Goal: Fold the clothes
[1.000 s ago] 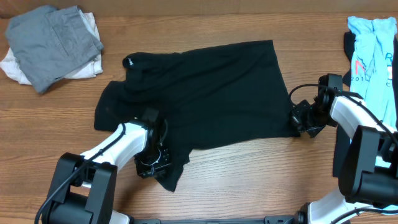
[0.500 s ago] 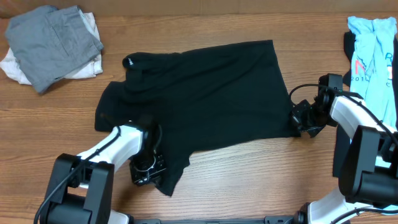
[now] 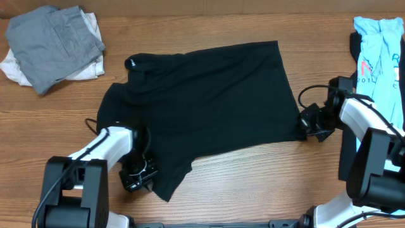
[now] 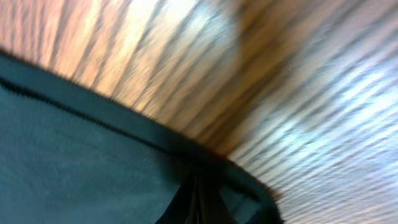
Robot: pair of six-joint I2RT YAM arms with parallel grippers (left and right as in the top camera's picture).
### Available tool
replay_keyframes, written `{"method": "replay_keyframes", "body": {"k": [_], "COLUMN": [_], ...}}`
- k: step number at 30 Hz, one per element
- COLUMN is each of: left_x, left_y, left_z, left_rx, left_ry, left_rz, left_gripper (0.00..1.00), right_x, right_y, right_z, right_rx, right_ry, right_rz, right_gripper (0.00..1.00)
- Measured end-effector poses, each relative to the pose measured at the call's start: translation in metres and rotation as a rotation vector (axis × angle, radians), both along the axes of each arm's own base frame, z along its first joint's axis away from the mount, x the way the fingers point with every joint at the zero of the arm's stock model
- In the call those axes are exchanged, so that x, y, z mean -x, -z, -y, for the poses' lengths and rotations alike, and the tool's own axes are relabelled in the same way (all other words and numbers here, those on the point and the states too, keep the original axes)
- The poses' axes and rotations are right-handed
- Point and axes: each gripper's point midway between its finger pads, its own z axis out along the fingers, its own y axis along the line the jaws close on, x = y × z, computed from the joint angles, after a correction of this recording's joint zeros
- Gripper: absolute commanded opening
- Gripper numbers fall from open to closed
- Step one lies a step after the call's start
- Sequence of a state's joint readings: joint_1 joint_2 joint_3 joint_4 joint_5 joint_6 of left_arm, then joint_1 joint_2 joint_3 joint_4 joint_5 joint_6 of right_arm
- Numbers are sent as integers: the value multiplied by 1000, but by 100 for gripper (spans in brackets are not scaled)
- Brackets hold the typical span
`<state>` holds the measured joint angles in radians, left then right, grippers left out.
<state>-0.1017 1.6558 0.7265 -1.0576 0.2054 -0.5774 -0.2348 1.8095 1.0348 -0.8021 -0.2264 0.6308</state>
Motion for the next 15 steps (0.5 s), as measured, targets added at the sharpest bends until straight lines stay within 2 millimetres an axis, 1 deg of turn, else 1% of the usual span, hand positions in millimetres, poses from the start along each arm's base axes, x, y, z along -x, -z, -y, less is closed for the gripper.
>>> {"method": "replay_keyframes", "body": {"k": [3,7,9,12,13,14,15], "left_x": [-4,-20,-32,-56,-66,-76,-90], "left_y": [-4,-17,-28,-47,-54,-61,-73], "left_z": [-10,-22,-26,-29,-27,-24,-16], "left_rx": [-9,-34,-56,-75,-75,-72,-60], "left_ry": [-40,-52,-40,-28,-16,3,46], "left_rz": [-5,15,34,91,132,177,251], "left_gripper": [4,4,4,5,4,4,4], "right_x": [4,12,13,10,10,8,4], "right_y": [0,0,-1,-5,-8,-9,-12], "right_z": [11,26,30,31,31,31,32], "right_rx": [-1,13,19,20,20,21,23], "right_ry": [41,83,93,92,92,91,89], "right_rz": [-14,-40,-46,-45,-47,-44,-34], "right_gripper": [4,4,4,4,4,4,4]}}
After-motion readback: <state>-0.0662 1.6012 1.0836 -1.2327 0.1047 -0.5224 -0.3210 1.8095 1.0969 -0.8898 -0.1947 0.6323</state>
